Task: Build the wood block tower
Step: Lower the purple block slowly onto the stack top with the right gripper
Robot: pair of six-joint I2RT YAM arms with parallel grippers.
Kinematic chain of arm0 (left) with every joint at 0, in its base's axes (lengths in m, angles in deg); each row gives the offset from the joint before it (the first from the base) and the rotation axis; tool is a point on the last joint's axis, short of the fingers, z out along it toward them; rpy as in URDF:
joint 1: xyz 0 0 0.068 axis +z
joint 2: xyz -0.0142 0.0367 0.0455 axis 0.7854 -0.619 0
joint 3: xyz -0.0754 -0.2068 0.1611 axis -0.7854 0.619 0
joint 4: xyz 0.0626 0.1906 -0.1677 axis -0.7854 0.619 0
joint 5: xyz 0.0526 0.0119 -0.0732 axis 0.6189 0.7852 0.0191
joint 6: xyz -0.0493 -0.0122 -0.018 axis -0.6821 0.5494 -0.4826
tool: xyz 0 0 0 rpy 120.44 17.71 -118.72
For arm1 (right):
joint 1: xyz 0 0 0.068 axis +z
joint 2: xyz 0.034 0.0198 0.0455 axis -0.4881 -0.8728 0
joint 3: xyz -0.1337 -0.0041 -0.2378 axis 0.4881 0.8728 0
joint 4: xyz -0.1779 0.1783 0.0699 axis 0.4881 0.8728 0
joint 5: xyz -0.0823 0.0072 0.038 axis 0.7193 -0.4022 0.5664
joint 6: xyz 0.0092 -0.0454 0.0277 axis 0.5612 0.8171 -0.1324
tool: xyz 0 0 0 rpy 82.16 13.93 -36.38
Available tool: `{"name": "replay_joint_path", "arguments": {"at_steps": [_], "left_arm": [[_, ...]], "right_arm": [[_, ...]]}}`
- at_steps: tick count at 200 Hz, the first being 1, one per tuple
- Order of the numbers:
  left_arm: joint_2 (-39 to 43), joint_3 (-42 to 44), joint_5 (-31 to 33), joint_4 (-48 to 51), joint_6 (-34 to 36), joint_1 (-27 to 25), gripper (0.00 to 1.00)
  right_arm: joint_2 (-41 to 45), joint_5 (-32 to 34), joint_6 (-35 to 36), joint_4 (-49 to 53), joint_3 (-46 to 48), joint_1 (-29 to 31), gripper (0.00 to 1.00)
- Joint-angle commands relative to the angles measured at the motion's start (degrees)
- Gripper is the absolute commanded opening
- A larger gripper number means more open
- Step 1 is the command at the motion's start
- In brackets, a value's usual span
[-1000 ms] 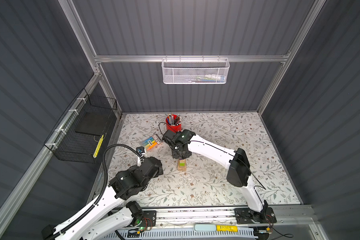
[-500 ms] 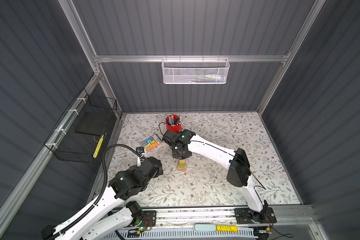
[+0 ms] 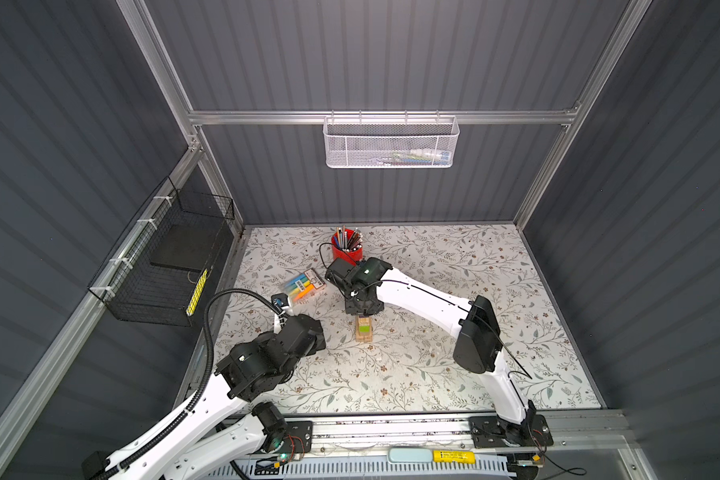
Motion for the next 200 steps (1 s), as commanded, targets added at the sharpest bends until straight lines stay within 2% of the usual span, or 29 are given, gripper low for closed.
{"name": "replay_joint_path", "arguments": {"at_steps": [1, 200], "left_arm": [[0.6, 0.8, 1.6, 1.2, -0.4, -0.2, 1.00], [0.7, 0.8, 1.6, 1.3, -0.6, -0.2, 1.00]], "right_arm": [[-1.6, 1.1, -0.5, 1.2, -2.0, -0.3, 0.14], [1.2, 2.3, -2.8, 2.6, -0.1, 0.7, 0.24]]}}
